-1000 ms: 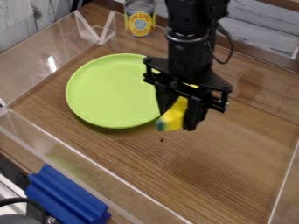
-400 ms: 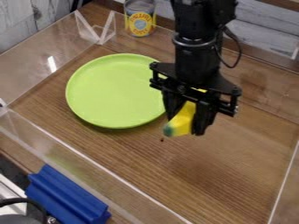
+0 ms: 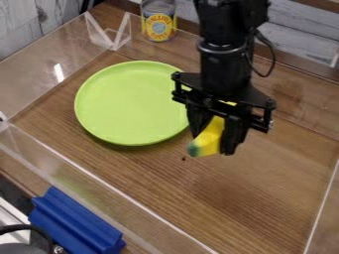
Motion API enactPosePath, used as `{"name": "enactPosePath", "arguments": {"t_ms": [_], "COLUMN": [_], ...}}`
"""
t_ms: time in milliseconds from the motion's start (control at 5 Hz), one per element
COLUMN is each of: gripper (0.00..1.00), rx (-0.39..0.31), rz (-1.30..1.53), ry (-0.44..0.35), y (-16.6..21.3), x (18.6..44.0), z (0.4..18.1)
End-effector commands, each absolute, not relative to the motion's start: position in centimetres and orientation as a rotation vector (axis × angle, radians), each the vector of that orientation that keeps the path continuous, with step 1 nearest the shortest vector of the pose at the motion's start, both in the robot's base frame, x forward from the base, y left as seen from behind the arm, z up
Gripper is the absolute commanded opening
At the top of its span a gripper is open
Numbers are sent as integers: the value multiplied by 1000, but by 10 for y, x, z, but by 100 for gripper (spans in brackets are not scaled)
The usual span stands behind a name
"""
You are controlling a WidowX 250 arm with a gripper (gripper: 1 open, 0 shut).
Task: Remove the banana from inside the green plate and put it on the table
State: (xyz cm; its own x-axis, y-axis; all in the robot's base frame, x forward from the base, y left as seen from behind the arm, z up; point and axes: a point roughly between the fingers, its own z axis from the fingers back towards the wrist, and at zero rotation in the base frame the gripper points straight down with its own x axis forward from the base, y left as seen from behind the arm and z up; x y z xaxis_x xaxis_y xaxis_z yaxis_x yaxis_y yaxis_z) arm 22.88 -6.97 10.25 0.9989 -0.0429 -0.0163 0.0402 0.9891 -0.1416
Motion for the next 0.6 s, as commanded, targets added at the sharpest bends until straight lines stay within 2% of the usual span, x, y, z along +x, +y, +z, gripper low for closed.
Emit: {"name": "enactPosePath", "arguments": {"t_ms": [0, 400], "gripper": [0, 0], "rx": [-153, -163], "rz": [-63, -73], "ry": [-4, 2], "y": [-74, -75], "x": [230, 229], "z": [108, 104]}}
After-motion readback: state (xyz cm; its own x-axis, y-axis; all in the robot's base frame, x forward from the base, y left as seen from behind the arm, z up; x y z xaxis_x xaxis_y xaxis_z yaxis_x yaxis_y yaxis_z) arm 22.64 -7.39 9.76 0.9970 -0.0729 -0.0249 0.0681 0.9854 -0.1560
